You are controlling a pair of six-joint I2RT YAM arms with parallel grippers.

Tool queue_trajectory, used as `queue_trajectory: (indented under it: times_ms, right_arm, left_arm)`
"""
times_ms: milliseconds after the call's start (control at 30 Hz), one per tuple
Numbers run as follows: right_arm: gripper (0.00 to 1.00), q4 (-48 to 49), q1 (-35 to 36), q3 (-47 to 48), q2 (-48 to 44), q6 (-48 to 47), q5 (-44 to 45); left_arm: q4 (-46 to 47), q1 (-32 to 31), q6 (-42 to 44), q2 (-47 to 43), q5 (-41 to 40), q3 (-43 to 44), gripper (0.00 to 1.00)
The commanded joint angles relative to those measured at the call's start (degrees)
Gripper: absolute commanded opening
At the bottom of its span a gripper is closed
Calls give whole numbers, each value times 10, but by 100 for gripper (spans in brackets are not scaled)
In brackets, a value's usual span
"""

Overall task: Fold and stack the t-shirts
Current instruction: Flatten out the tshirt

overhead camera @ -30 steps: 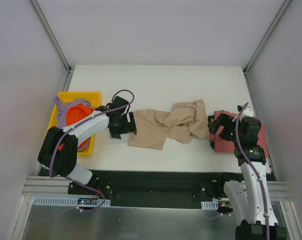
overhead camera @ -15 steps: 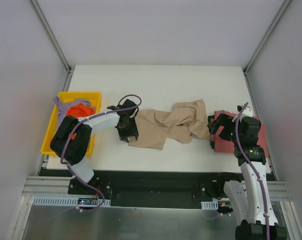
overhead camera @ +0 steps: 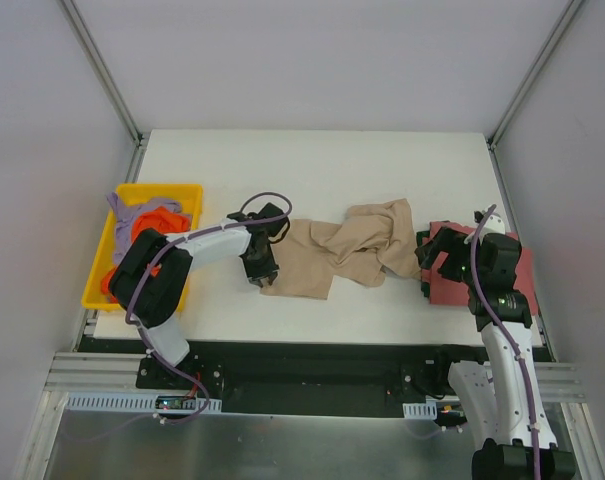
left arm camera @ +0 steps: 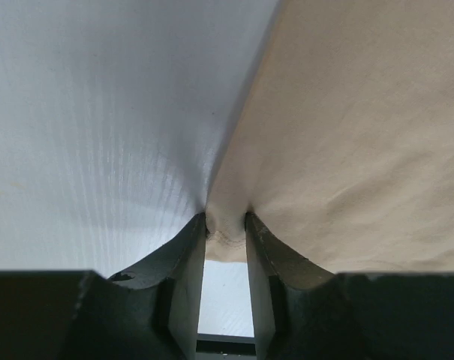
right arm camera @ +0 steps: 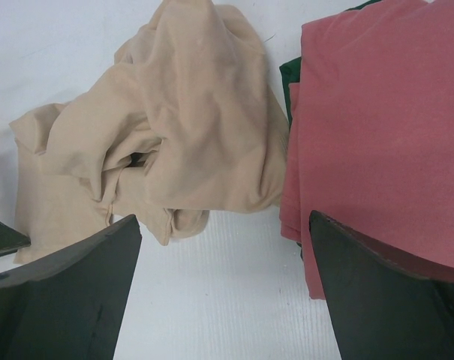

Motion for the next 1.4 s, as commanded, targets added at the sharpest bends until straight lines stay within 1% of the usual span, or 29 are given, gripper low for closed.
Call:
queue_trajectory:
  times_ms: [0,33,100,233,367,400,467,533,633,700,767,833,867,967,1033,1133,1200,1333,1367]
  right_arm:
    - [96,19,1,-1,-6,3,-3]
    - [96,19,1,0,-6,3,-1]
    - [96,12,1,2,-9,2,6]
    - [96,11,1,1,-14,-1,15]
    - [96,11,1,3,-14,-4,5]
    - [96,9,1,3,-14,-7,-4]
    - [96,5,1,4,-11,-13,-15]
    - [96,-1,1,3,0,-15,-14]
    - [98,-27,9,16,27,-19,-21]
    - [99,-48,30,26,51,8,16]
    - [99,-60,76,38,80,32,78]
    - [99,-64,136,47,115,54,122]
    - [99,-72,163,54,135,71,160]
    - [99,-97,217,84,201,96,201]
    - [99,-107,240,97,233,121,230]
    - [99,-113,247,91,257,178,282]
    - [96,-104,247,83,265,211,303]
    - [82,-74,247,79,290,231,279]
    - [80,-68,246,79,298,231,272]
  left_arm:
    - [-25,-15,-10,62,-36,-2,19]
    - [-26,-15,-9,75,-36,5,15]
    - [-28,-15,-1,90,-28,14,0]
    - [-27,-15,5,86,-47,11,0]
    - [-27,-2,26,39,-91,6,0]
    - [-27,8,35,22,-101,4,0]
    - [-27,49,49,-10,-115,-1,0]
    - [-29,93,72,-37,-133,-4,0]
    - [-40,145,83,-71,-161,-12,0]
    - [-40,158,100,-87,-176,-12,0]
    - [-43,159,109,-93,-188,-9,0]
    - [-42,160,117,-98,-191,-8,0]
    - [-43,160,122,-101,-193,-7,0]
    - [-40,167,124,-116,-200,-5,0]
    - [-39,169,134,-123,-195,0,0]
    - [-38,169,151,-127,-190,8,0]
    - [-39,170,152,-124,-191,10,0]
    - [-37,175,151,-118,-163,13,0]
    - [-38,176,152,-116,-157,14,0]
